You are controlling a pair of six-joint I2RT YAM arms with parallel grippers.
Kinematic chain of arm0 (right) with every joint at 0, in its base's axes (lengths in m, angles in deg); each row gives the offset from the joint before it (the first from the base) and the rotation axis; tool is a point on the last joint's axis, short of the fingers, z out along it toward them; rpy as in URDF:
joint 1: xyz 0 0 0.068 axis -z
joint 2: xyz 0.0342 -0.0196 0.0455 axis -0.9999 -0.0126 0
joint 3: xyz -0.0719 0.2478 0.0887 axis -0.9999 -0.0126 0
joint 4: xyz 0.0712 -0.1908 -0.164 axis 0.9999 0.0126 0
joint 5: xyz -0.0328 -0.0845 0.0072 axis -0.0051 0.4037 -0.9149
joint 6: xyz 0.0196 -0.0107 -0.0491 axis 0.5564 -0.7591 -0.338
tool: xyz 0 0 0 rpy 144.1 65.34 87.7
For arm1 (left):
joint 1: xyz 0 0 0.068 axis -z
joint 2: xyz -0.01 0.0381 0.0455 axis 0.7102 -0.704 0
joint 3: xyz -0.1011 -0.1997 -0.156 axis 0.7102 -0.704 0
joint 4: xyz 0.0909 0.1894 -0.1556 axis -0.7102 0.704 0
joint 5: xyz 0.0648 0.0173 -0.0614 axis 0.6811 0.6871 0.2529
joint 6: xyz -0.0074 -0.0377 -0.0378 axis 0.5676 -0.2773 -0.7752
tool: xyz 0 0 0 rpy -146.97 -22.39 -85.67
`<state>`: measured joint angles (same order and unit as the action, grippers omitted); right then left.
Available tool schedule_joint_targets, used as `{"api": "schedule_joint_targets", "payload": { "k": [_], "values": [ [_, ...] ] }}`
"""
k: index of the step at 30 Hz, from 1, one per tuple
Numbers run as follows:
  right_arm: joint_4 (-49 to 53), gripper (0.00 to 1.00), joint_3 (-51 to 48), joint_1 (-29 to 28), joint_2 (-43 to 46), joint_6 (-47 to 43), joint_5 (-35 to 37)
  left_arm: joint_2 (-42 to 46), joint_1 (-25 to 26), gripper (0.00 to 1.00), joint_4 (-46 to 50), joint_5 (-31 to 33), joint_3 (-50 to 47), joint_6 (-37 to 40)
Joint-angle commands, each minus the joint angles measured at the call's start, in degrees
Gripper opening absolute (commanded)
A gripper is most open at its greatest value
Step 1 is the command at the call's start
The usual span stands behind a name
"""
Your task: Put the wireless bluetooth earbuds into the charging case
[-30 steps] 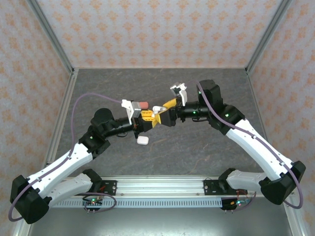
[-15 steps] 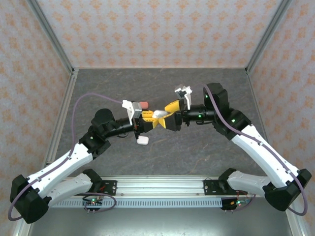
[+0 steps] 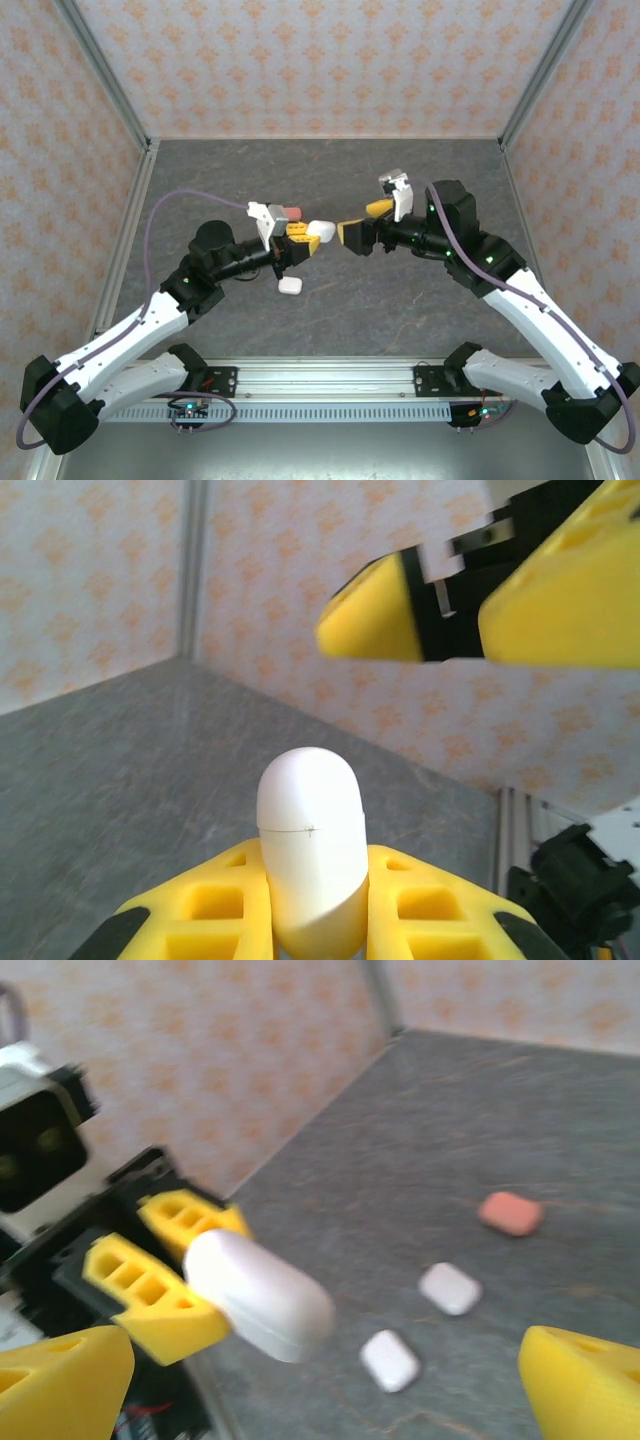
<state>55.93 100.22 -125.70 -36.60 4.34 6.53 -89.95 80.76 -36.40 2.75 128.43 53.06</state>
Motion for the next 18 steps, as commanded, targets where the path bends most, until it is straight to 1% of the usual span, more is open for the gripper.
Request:
{"api": "schedule_joint_targets", "payload": {
  "k": [1, 3, 6, 10, 13, 18],
  "values": [
    [-0.51, 0.99, -3.35, 0.89, 0.14, 4.60, 15.37, -1.31, -0.32, 0.00, 6.31, 8.74, 2.48, -1.25],
    [-1.23, 0.99, -5.44, 1.26, -0.53, 7.32, 18.46, -2.67, -0.52, 0.00, 6.58, 10.68, 2.33, -2.88],
    [-1.99, 0.99, -8.76, 1.57, -1.64, 11.89, 22.26, -6.27, -0.61, 0.00, 5.45, 11.43, 2.83, -5.96],
    [-3.05, 0.99, -12.44, 1.58, -2.26, 15.73, 25.14, -14.20, -0.70, 0.00, 4.21, 14.46, 5.14, -12.67],
    [-3.04, 0.99, -14.14, 1.60, -1.97, 16.52, 27.12, -21.87, -0.70, 0.00, 3.60, 14.30, 7.84, -18.41],
    [-1.30, 0.99, -14.65, 1.59, -1.69, 16.17, 28.63, -33.48, -0.61, 0.00, -0.74, 12.68, 11.16, -27.17]
  ]
}}
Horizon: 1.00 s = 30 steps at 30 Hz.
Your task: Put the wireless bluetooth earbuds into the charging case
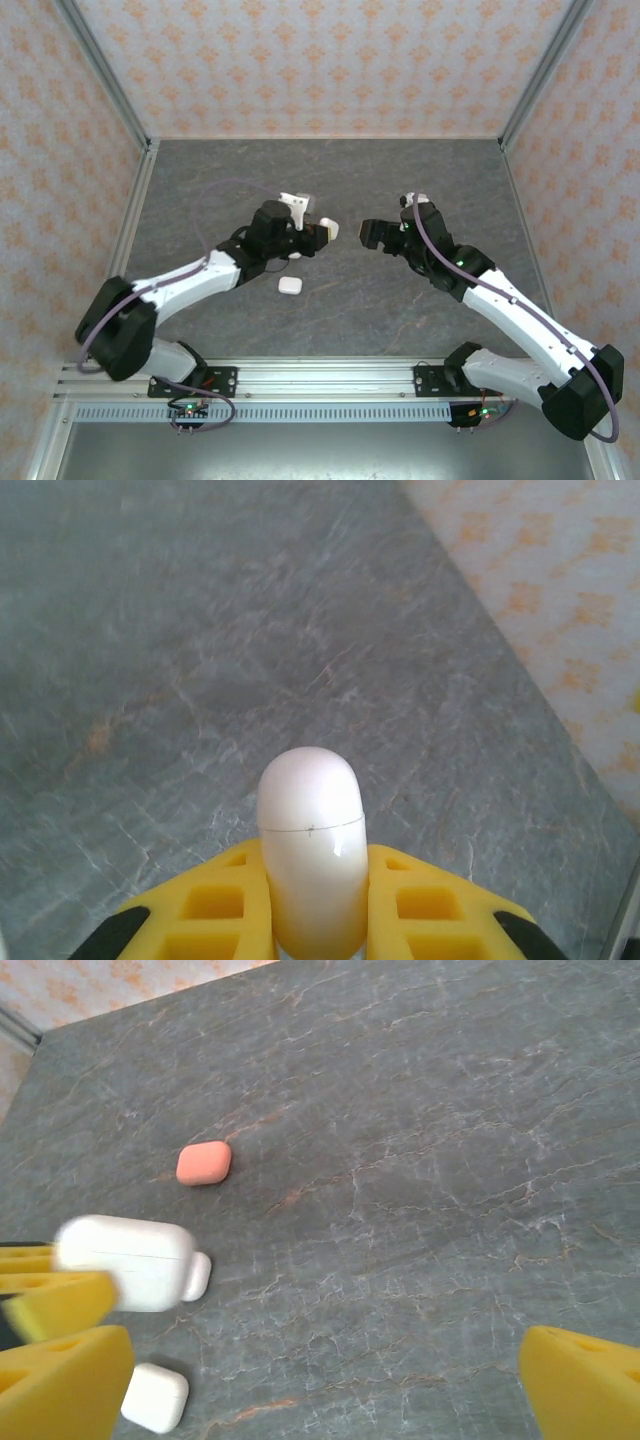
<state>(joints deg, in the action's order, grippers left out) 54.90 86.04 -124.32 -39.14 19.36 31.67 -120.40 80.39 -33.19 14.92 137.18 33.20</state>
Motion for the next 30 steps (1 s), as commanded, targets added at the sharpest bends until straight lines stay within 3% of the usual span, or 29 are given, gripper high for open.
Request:
{"api": "schedule_joint_targets", "payload": {
  "k": [1, 16, 30],
  "values": [
    [0.09, 0.99, -0.62, 0.24, 0.84, 1.12, 3.66, -4.79, -0.24, 0.00, -4.94, 0.74, 2.89, -8.47],
    [-0.23, 0.99, -2.56, 0.20, 0.32, 2.14, 2.96, -17.46, 0.98, 0.02, -6.83, 0.49, 6.35, -14.69],
    [0.38, 0.99, -2.70, 0.23, 0.22, 1.81, 2.62, -22.95, 1.25, 0.15, -8.99, -0.53, 7.16, -16.93]
  ]
}}
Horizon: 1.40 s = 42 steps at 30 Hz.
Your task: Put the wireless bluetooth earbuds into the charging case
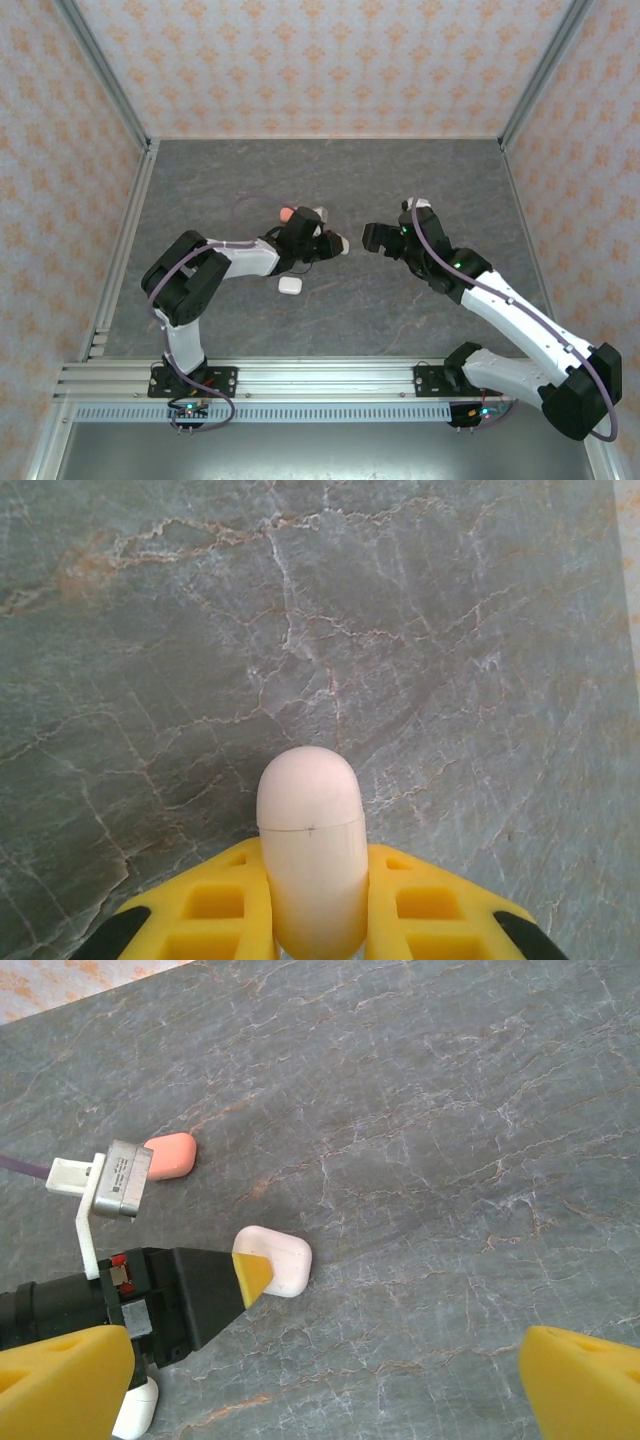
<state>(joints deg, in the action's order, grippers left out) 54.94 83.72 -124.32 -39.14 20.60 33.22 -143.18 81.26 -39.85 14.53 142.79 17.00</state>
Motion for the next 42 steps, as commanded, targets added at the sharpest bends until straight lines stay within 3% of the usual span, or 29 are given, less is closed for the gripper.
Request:
{"api": "schedule_joint_targets", "payload": {
  "k": [1, 7, 19, 29, 35, 38, 42],
  "values": [
    [0.34, 0.99, -0.44, 0.22, 0.23, 0.48, 1.07, -0.31, 0.38, 0.18, -2.20, -0.11, 1.53, -0.68],
    [0.53, 0.99, -0.34, 0.23, 0.32, -0.22, 0.89, -0.11, 0.38, 0.39, -0.79, 0.59, 1.34, -0.17],
    [4.28, 0.99, 2.79, 1.10, 0.71, -5.43, 4.40, 4.04, 0.38, 0.51, 5.63, 4.73, 1.78, 1.93],
    [3.41, 0.99, 3.81, 10.22, 2.90, -9.02, -0.39, 12.19, 0.38, 0.56, 11.39, 9.29, 1.55, 5.31],
    [-1.67, 0.99, 0.50, 16.87, 8.05, -10.52, 0.76, 24.66, 0.27, 0.65, 18.93, 19.08, 0.94, 14.30],
    [-5.90, 0.99, -3.75, 18.86, 11.13, -11.20, 7.56, 32.50, 0.22, 0.71, 22.96, 27.24, 0.14, 21.08],
    [-15.75, 0.99, -13.53, 19.87, 14.47, -14.70, 22.15, 42.74, -0.23, 0.77, 23.43, 40.77, -4.09, 29.65]
  ]
}}
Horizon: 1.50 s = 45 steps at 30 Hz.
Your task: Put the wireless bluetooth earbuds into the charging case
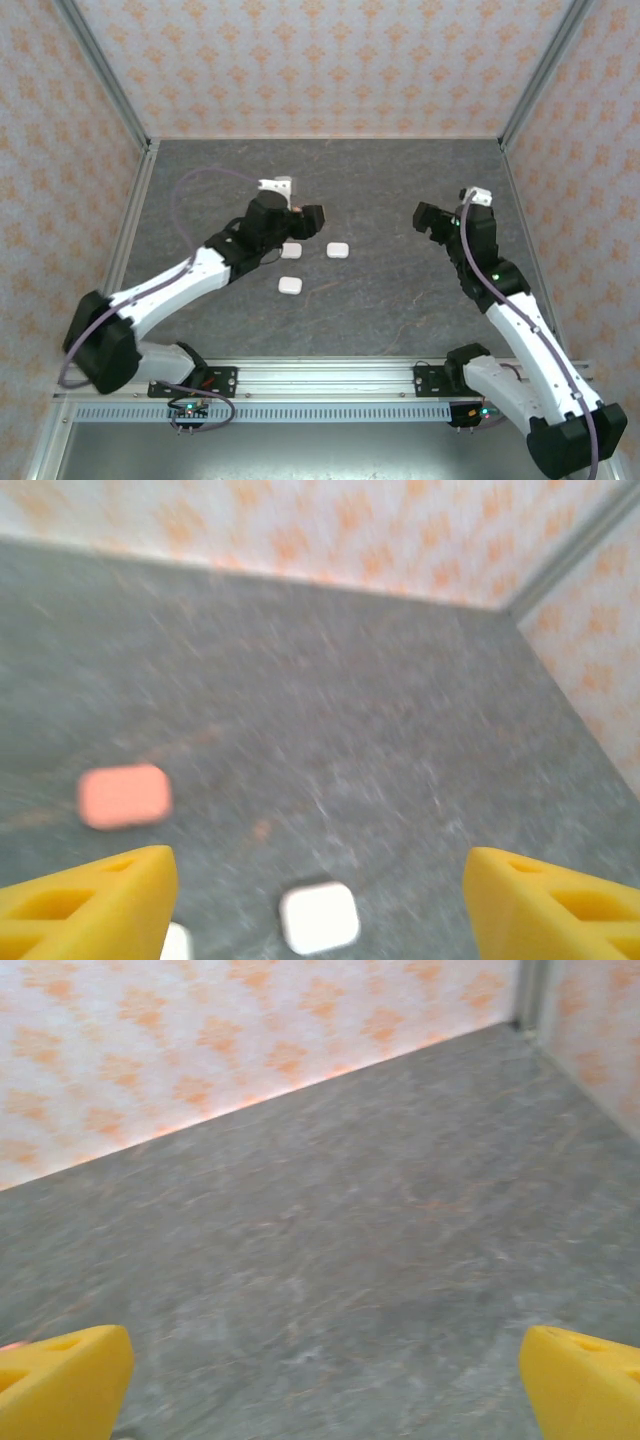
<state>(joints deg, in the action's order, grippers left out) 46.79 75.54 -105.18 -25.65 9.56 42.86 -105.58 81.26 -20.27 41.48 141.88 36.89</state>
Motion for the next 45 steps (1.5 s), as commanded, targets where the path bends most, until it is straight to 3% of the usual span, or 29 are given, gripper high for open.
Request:
{"api": "schedule_joint_targets", "payload": {
  "k": [1, 4, 8, 14, 22, 28, 37, 43, 45],
  "values": [
    [-11.42, 0.99, -8.05, 1.07, 1.22, -5.11, 14.79, 7.25, -0.47, 0.78, 2.66, 16.87, -4.85, 11.56],
    [-25.83, 0.99, -16.76, 3.45, 0.48, -9.93, 17.07, 13.35, -2.24, 0.79, -1.49, 23.97, -9.99, 16.91],
    [-38.55, 0.99, -23.16, 7.71, -5.52, -9.65, 12.34, 17.04, -8.00, 0.83, -3.30, 28.11, -14.85, 19.29],
    [-59.80, 0.99, -26.56, 8.43, -23.41, -13.87, 8.59, 18.45, -16.07, 0.89, -4.01, 28.24, -19.94, 19.33],
    [-73.08, 0.99, -23.90, 9.22, -40.54, -17.66, -1.36, 16.87, -20.76, 0.93, -13.20, 24.19, -27.61, 25.30],
    [-59.27, 0.99, -16.24, 14.56, -41.92, -13.71, -9.68, 12.24, -24.21, 0.94, -23.64, 18.56, -32.24, 26.67],
    [-60.32, 0.99, -16.76, 15.80, -41.80, -13.44, -11.21, -5.53, -28.72, 0.95, -46.45, 6.84, -34.64, 27.43],
    [-60.24, 0.99, -16.78, 15.65, -41.77, -13.53, -10.99, -16.55, -30.79, 0.96, -55.95, 2.43, -34.39, 27.15],
    [-60.26, 0.99, -16.78, 15.59, -41.82, -13.53, -10.93, -15.80, -31.80, 0.97, -46.64, 0.94, -30.05, 26.16]
  ]
}}
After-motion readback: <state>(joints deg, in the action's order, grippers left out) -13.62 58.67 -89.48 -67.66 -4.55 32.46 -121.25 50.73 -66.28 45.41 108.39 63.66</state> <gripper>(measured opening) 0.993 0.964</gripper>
